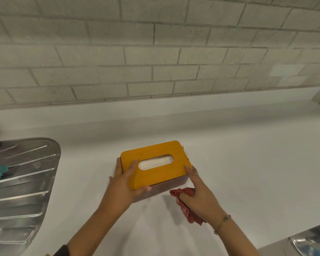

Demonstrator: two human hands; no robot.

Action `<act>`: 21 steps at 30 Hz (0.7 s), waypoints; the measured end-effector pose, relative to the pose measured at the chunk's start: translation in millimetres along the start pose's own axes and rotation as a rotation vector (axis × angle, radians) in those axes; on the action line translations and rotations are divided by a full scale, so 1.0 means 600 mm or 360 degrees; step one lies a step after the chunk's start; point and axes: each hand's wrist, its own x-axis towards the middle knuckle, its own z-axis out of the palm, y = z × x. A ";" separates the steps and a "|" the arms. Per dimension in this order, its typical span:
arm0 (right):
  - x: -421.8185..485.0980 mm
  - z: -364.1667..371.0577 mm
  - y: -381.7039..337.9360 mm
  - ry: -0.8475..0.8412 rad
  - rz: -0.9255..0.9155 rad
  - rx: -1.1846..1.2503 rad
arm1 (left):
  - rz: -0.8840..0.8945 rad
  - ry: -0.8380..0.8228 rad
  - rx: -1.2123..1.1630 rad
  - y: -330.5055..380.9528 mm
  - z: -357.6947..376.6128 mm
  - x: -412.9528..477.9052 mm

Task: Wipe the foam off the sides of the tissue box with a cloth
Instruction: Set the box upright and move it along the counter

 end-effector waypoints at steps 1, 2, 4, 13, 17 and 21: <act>0.001 0.002 0.000 -0.0008 0.0000 -0.0006 | 0.0003 0.0003 -0.0086 -0.002 0.007 -0.006; 0.003 0.004 0.000 -0.0017 0.0003 -0.0023 | 0.0017 0.0023 -0.0129 -0.006 0.013 -0.009; 0.009 0.006 0.000 -0.0026 0.0028 -0.0002 | 0.0037 0.0075 -0.0147 -0.010 0.018 -0.005; 0.111 -0.003 -0.034 -0.0084 0.0054 0.0329 | 0.0069 0.0162 -0.0059 -0.021 -0.018 0.117; 0.174 -0.010 -0.054 -0.0145 0.0064 0.0395 | 0.0055 0.0103 -0.0026 -0.024 -0.039 0.193; 0.228 -0.027 -0.073 -0.0190 0.0063 0.0472 | 0.0040 0.0076 0.0030 -0.019 -0.051 0.253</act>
